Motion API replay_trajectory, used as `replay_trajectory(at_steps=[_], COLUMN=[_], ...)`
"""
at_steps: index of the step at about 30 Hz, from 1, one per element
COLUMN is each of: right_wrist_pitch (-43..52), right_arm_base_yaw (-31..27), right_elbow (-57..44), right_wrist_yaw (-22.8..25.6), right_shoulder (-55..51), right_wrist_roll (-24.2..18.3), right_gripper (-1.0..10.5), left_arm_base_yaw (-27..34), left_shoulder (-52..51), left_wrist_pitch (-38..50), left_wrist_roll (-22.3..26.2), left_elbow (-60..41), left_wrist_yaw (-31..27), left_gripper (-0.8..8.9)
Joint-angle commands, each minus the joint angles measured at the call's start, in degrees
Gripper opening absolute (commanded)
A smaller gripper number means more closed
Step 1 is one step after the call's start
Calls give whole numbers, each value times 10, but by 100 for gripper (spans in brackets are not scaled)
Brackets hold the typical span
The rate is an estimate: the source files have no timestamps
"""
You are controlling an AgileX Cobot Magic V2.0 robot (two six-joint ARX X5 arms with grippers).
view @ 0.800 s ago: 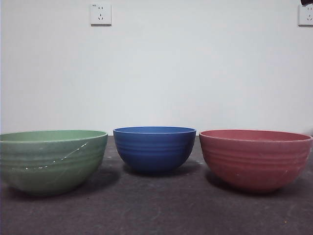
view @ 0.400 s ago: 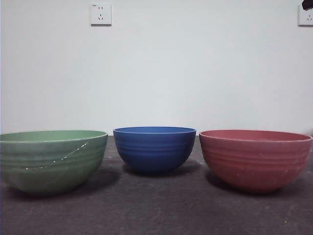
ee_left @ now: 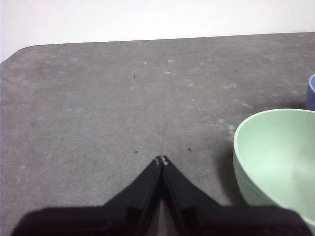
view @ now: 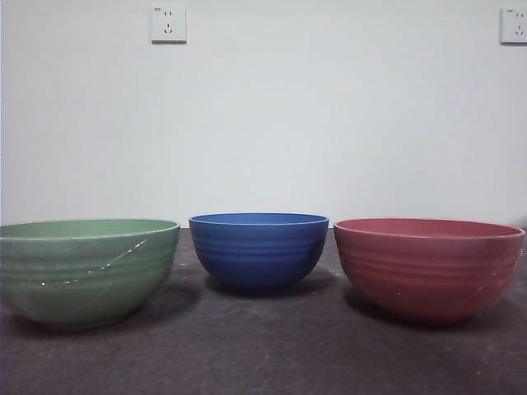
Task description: Pick up the green bowl on the top,put the green bowl on the left,pick up the red bowl in the middle,put the red bowl on the right
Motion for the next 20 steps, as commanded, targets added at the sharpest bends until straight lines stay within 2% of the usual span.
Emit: replay_trajectory(at_steps=[1,5,11,16,20], right_wrist_pitch=[11,55,85,71,71], right_arm_base_yaw=[-30,-47,-47,-47,-47], right_elbow=[-76,-154,-221,-237,-237], right_wrist_yaw=[-28,-26,-11,-9,-9], right_shoulder=[-53,-103,-138,-147,-147], right_wrist_roll=[-4,11,26,50,49], right_gripper=[5,5,5,5,5], left_arm_base_yaw=[2,2,2,2,2], left_shoulder=[-2,-2,-2,-2,-2], left_wrist_pitch=[3,3,3,3,3], left_wrist_roll=[-6,-6,-6,-6,-6], left_elbow=[-10,-10,-10,-10,-10], left_wrist_yaw=[3,3,3,3,3], left_gripper=[-3,-3,-3,-3,-3])
